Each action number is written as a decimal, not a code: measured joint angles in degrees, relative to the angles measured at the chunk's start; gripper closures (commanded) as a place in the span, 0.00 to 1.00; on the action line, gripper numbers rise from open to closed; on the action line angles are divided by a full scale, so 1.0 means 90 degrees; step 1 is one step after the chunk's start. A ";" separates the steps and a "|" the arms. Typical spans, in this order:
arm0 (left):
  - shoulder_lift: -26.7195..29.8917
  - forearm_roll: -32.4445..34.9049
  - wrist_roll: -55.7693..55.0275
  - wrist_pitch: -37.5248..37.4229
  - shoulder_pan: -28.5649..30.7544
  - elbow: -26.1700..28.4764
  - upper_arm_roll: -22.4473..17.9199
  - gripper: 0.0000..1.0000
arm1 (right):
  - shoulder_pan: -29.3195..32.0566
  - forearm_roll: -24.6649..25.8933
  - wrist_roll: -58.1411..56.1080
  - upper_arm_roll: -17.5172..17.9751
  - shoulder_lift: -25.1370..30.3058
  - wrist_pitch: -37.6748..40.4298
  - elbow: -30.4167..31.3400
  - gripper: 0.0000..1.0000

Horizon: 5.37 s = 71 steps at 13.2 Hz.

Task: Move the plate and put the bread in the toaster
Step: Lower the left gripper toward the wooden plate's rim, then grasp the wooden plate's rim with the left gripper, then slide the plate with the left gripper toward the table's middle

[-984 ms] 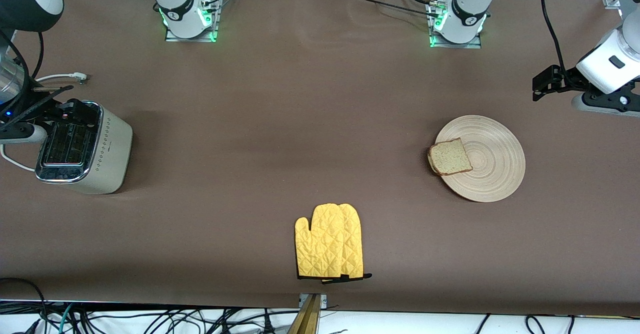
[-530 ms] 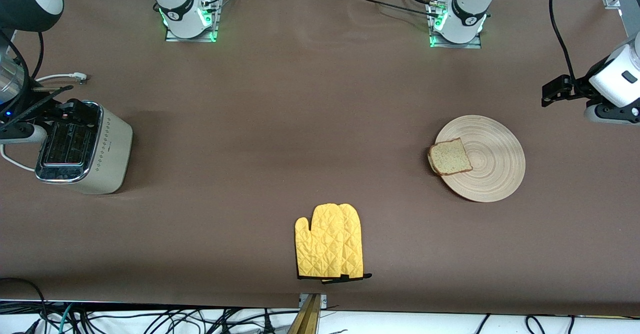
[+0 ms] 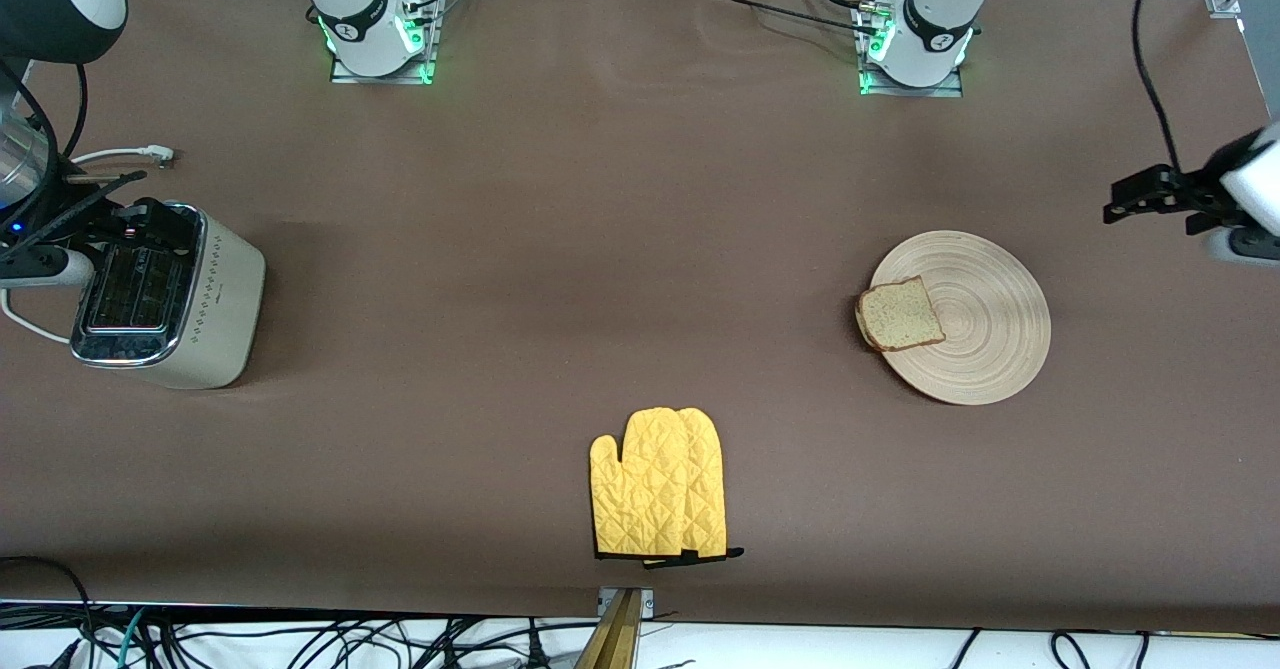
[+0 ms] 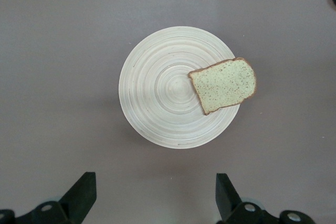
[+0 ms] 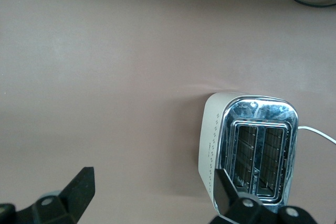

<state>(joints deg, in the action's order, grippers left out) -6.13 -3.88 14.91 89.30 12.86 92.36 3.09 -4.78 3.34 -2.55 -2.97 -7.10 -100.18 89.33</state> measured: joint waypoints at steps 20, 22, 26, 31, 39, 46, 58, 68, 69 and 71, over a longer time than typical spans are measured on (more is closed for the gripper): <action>-0.4306 -0.4251 0.5060 -0.0846 0.3410 -0.0179 0.0060 0.00 | 0.0005 0.0000 0.0000 -0.0004 -0.0006 0.0000 -0.0012 0.00; -0.4620 -0.4513 0.4872 -0.0749 0.3420 -0.0185 0.0058 0.00 | 0.0005 0.0000 0.0000 -0.0004 -0.0007 0.0000 -0.0014 0.00; -0.4791 -0.4552 0.4745 -0.0158 0.3240 -0.0192 0.0093 0.06 | 0.0005 0.0000 0.0001 -0.0004 -0.0008 0.0000 -0.0015 0.00; -0.4874 -0.4551 0.4662 0.0161 0.2822 -0.0192 0.0093 0.90 | 0.0005 0.0000 0.0001 -0.0004 -0.0009 0.0000 -0.0016 0.00; -0.4908 -0.4331 0.4658 0.0264 0.2722 -0.0192 0.0065 1.00 | 0.0005 0.0000 0.0001 -0.0004 -0.0011 0.0000 -0.0016 0.00; -0.4907 -0.4330 0.4114 -0.0178 0.2613 -0.0274 0.0280 1.00 | 0.0005 0.0000 0.0001 -0.0004 -0.0013 0.0000 -0.0016 0.00; -0.4762 -0.4347 0.2942 0.0431 0.1074 -0.0635 0.1805 1.00 | 0.0010 0.0000 0.0001 -0.0006 -0.0016 0.0000 -0.0017 0.00; -0.4891 -0.5936 0.2893 0.2733 -0.0893 0.0307 0.1817 1.00 | -0.0002 0.0002 0.0023 -0.0001 -0.0142 0.0002 -0.0017 0.00; -0.4896 -0.5948 0.2893 0.2928 -0.0989 0.0382 0.1815 1.00 | -0.0003 0.0002 0.0024 0.0000 -0.0145 0.0002 -0.0017 0.00; -0.4900 -0.5949 0.2976 0.3056 -0.1048 0.0513 0.1814 1.00 | -0.0066 0.0001 0.0024 0.0006 -0.0183 0.0006 -0.0016 0.00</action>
<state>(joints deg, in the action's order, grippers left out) -50.23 -57.42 41.69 116.81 3.43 96.98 19.41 -5.38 3.35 -2.33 -2.91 -8.75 -100.13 89.18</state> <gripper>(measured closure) 0.912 0.000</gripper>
